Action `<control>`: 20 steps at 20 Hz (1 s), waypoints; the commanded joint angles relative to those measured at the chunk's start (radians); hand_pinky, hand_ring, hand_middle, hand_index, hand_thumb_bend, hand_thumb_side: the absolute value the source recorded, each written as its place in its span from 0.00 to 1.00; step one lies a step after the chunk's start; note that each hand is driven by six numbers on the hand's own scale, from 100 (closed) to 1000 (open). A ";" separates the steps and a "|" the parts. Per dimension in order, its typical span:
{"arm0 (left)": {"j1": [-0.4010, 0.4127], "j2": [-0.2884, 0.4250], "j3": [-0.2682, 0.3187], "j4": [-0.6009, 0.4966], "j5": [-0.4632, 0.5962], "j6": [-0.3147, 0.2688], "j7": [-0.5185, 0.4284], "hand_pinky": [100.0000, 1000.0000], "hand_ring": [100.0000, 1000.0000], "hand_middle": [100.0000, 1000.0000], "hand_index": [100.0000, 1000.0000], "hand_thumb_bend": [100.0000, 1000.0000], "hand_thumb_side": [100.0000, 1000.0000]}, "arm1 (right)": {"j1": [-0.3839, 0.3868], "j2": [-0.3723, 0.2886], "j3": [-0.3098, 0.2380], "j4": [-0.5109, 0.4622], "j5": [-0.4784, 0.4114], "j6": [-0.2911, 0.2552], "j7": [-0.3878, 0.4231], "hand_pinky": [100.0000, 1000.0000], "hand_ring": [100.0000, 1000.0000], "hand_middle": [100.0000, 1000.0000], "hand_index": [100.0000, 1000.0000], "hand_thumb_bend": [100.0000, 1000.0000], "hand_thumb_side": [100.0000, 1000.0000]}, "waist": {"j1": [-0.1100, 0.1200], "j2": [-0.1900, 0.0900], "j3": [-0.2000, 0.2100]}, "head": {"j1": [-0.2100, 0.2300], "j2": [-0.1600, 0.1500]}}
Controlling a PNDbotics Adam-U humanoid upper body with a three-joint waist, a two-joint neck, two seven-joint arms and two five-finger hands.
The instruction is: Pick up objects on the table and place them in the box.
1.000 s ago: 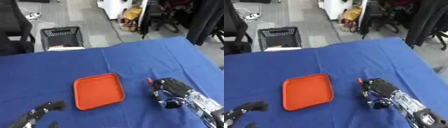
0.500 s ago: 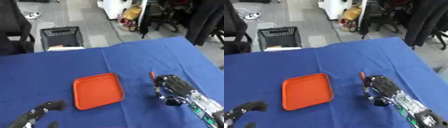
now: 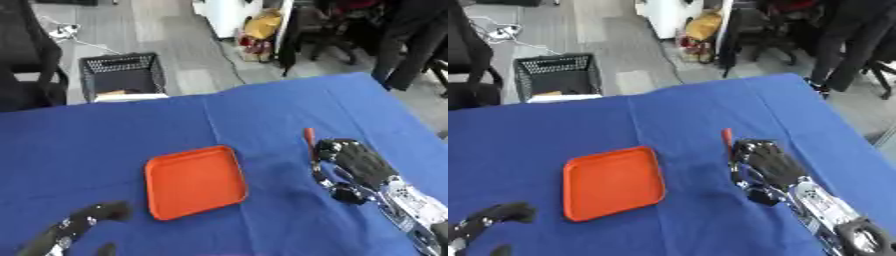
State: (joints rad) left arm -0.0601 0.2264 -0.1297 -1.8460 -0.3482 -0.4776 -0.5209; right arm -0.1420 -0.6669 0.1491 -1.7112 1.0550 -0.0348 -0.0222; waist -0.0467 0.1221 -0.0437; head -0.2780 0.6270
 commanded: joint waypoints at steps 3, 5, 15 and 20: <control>-0.008 0.005 0.003 -0.010 -0.001 -0.001 0.004 0.90 0.78 0.85 1.00 0.00 0.68 | -0.023 -0.045 -0.009 -0.139 -0.033 0.014 0.027 0.60 0.69 0.63 0.37 0.11 0.00 | -0.001 -0.011 -0.002 | -0.005 -0.007; -0.008 0.005 0.003 -0.010 0.000 -0.001 0.003 0.90 0.78 0.85 1.00 0.00 0.68 | -0.042 -0.049 0.000 -0.168 -0.049 0.011 0.042 0.60 0.69 0.63 0.37 0.11 0.00 | -0.002 -0.012 -0.001 | -0.007 -0.007; -0.008 0.005 -0.003 -0.009 0.008 -0.002 -0.002 0.90 0.78 0.85 1.00 0.00 0.68 | -0.241 -0.020 0.113 -0.123 -0.065 -0.082 0.119 0.60 0.70 0.64 0.37 0.15 0.00 | -0.002 -0.018 0.012 | -0.020 -0.003; -0.010 0.003 -0.006 -0.009 0.012 -0.002 -0.005 0.90 0.78 0.85 1.00 0.00 0.68 | -0.321 0.025 0.159 -0.055 -0.045 -0.126 0.138 0.60 0.70 0.64 0.36 0.14 0.00 | -0.001 -0.019 0.022 | -0.026 -0.001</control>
State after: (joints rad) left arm -0.0600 0.2264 -0.1308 -1.8456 -0.3445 -0.4779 -0.5228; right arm -0.4435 -0.6381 0.3060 -1.7724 1.0042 -0.1489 0.1128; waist -0.0503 0.1179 -0.0221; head -0.2882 0.6271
